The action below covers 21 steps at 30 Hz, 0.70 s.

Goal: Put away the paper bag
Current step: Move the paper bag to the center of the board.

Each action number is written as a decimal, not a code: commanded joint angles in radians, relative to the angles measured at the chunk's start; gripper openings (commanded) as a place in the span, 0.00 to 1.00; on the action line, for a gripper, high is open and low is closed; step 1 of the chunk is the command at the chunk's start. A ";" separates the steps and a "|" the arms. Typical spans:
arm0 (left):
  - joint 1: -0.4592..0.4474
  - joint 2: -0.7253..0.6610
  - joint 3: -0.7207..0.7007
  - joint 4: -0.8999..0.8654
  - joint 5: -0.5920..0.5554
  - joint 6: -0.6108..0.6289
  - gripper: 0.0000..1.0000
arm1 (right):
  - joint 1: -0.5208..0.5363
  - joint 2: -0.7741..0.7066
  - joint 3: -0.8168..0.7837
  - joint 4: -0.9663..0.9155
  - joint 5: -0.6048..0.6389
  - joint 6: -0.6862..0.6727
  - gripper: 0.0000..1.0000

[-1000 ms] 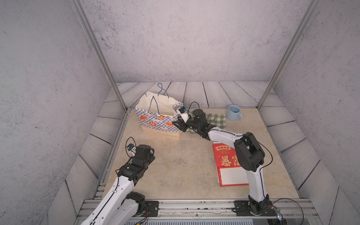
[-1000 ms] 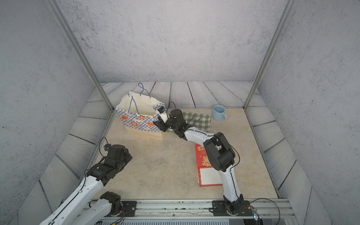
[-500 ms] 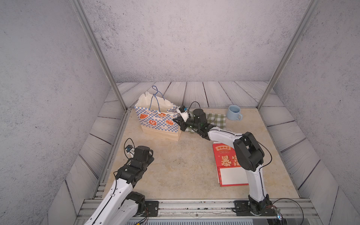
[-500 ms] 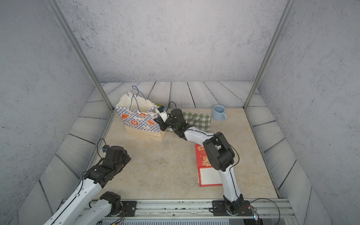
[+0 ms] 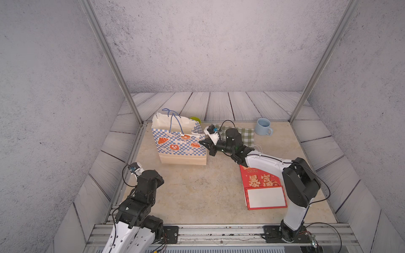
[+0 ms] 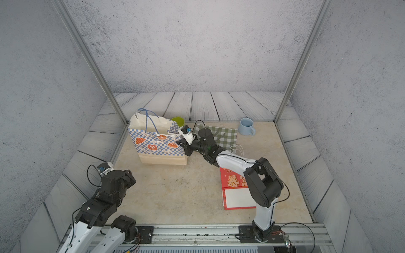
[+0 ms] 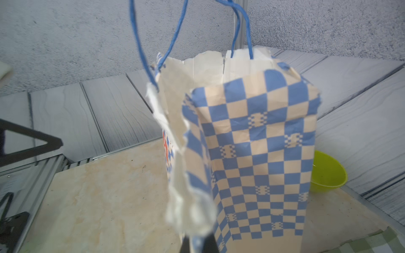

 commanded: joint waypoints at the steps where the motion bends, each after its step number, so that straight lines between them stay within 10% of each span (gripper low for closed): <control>1: 0.006 -0.046 0.040 0.025 -0.012 0.250 0.45 | 0.002 -0.110 -0.079 -0.036 -0.036 -0.010 0.01; 21: 0.005 -0.095 0.034 0.067 0.782 0.551 0.58 | -0.194 -0.826 -0.527 -0.569 -0.189 -0.240 0.08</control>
